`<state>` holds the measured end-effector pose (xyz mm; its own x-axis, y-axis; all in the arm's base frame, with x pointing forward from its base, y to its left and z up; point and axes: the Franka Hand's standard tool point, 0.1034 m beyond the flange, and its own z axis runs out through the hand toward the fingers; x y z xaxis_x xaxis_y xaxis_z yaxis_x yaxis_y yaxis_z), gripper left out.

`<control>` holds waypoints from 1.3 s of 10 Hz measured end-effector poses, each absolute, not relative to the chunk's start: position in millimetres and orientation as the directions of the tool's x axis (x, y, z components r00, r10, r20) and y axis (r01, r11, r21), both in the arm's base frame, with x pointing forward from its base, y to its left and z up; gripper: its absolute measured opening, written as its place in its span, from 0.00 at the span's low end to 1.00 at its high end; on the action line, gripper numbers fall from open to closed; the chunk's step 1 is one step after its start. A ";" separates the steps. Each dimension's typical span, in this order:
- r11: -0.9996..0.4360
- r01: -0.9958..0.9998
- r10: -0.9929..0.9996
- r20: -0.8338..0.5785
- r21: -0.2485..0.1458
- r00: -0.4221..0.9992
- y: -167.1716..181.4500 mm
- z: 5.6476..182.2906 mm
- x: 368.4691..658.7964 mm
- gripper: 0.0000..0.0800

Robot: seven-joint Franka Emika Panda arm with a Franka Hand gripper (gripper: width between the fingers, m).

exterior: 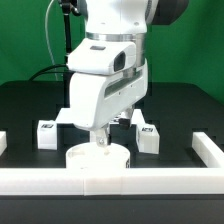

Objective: Assemble stool

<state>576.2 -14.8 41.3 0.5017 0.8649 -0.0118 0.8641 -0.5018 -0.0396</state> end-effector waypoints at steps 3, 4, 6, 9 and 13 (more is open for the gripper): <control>-0.496 0.866 0.868 -0.023 -0.069 0.496 -17.1 21.1 573.4 0.81; -0.494 0.867 0.869 -0.022 -0.069 0.494 -20.2 18.6 575.1 0.81; -0.495 0.866 0.869 -0.022 -0.069 0.494 -20.6 17.8 574.9 0.81; -0.495 0.867 0.869 -0.018 -0.063 0.495 -20.4 17.1 575.2 0.78; -0.495 0.867 0.869 -0.018 -0.063 0.495 -20.3 17.0 575.1 0.16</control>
Offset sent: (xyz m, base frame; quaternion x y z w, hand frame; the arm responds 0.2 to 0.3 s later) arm 0.0091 -0.0063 -0.0124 0.0115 0.0269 -0.0181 0.9994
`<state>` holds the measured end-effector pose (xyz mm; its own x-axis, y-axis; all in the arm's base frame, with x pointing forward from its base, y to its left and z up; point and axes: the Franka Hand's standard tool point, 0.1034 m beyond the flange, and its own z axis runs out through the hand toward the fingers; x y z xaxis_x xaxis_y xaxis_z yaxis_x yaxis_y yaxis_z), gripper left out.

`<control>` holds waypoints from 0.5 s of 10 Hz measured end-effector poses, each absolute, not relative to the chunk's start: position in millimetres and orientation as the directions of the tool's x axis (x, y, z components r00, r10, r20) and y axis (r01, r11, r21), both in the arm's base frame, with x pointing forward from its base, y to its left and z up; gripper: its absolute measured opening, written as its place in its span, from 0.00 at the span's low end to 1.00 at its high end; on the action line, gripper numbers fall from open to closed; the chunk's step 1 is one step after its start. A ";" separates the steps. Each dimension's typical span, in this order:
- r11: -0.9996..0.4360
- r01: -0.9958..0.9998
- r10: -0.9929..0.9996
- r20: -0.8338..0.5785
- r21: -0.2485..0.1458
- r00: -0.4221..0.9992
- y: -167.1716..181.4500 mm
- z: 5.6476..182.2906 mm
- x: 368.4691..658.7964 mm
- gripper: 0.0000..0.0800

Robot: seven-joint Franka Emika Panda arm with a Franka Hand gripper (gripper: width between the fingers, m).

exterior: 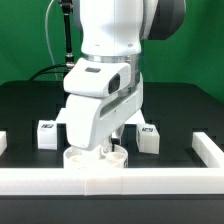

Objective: Assemble stool

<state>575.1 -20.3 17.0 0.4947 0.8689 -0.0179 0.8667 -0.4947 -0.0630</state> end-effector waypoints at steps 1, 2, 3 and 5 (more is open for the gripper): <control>-0.497 0.864 0.868 -0.026 -0.075 0.497 -20.6 16.0 571.5 0.05; -0.497 0.864 0.868 -0.026 -0.076 0.497 -20.7 16.2 571.5 0.04; -0.497 0.864 0.868 -0.026 -0.076 0.496 -20.6 16.1 571.3 0.04; -0.497 0.864 0.868 -0.026 -0.076 0.496 -20.6 16.1 571.2 0.04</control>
Offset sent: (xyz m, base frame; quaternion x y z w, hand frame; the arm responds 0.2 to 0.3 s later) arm 0.0000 0.0000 0.0000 0.0000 0.0000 0.0000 1.0000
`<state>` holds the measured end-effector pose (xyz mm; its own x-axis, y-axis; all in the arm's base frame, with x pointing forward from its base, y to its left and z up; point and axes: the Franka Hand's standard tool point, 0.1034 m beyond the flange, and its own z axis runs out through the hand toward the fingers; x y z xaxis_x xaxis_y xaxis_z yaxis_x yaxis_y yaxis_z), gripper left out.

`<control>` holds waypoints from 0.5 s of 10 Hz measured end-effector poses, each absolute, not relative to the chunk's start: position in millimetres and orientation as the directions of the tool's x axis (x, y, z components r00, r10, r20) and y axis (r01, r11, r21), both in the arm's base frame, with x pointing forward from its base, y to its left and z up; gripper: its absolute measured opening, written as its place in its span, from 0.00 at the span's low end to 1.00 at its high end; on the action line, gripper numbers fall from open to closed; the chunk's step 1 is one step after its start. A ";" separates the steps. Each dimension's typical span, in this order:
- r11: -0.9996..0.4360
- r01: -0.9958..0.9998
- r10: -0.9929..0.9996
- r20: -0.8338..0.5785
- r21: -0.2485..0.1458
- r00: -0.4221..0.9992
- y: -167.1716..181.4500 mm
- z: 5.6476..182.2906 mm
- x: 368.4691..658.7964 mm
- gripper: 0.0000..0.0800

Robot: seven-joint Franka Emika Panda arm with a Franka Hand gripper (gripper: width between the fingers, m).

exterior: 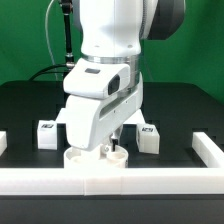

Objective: Assemble stool

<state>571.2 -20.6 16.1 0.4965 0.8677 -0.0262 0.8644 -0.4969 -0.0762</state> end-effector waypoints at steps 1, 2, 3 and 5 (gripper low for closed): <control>-0.497 0.864 0.868 -0.026 -0.076 0.496 -20.6 16.1 571.2 0.04; -0.497 0.864 0.868 -0.026 -0.076 0.496 -20.6 16.1 571.2 0.04; -0.497 0.864 0.868 -0.026 -0.077 0.497 -19.7 16.1 571.2 0.04; -0.473 0.876 0.881 -0.030 -0.092 0.473 6.7 16.1 570.7 0.04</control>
Offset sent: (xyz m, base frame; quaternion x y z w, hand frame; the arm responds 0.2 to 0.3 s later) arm 0.0106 0.0401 0.0047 0.0061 -0.0211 -0.0524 0.9984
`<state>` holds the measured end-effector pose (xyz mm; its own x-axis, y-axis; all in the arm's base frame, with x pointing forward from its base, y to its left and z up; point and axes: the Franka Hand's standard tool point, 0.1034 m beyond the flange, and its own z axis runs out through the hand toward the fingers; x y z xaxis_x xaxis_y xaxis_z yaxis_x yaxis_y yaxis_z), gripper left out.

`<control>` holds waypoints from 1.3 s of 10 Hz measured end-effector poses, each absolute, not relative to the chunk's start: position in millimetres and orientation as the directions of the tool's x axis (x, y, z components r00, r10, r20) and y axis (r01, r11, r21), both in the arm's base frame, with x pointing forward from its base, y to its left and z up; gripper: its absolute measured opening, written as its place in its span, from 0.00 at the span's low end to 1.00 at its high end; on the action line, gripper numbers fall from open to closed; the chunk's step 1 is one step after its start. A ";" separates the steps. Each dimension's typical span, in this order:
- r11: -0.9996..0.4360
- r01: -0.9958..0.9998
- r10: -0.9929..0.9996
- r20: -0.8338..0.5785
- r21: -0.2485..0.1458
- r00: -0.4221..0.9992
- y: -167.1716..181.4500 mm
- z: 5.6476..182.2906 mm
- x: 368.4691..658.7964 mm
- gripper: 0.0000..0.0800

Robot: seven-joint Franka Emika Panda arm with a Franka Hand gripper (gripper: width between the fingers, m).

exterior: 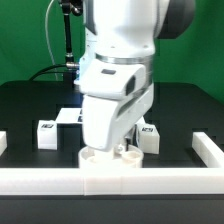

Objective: Assemble stool

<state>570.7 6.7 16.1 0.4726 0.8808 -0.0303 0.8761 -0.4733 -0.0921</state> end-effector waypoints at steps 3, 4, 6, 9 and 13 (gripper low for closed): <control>-0.462 0.880 0.887 -0.038 -0.110 0.461 43.4 18.2 572.9 0.04; -0.460 0.880 0.888 -0.044 -0.119 0.458 55.7 19.4 573.5 0.04; -0.474 0.870 0.880 -0.057 -0.133 0.471 71.2 21.4 574.2 0.04; -0.508 0.851 0.861 -0.064 -0.134 0.504 91.1 20.9 574.6 0.04; -0.533 0.836 0.846 -0.069 -0.131 0.529 110.3 20.5 576.2 0.04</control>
Offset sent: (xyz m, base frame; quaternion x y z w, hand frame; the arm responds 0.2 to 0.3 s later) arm 0.0235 0.0485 0.0059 -0.0034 -0.0153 0.0071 0.9999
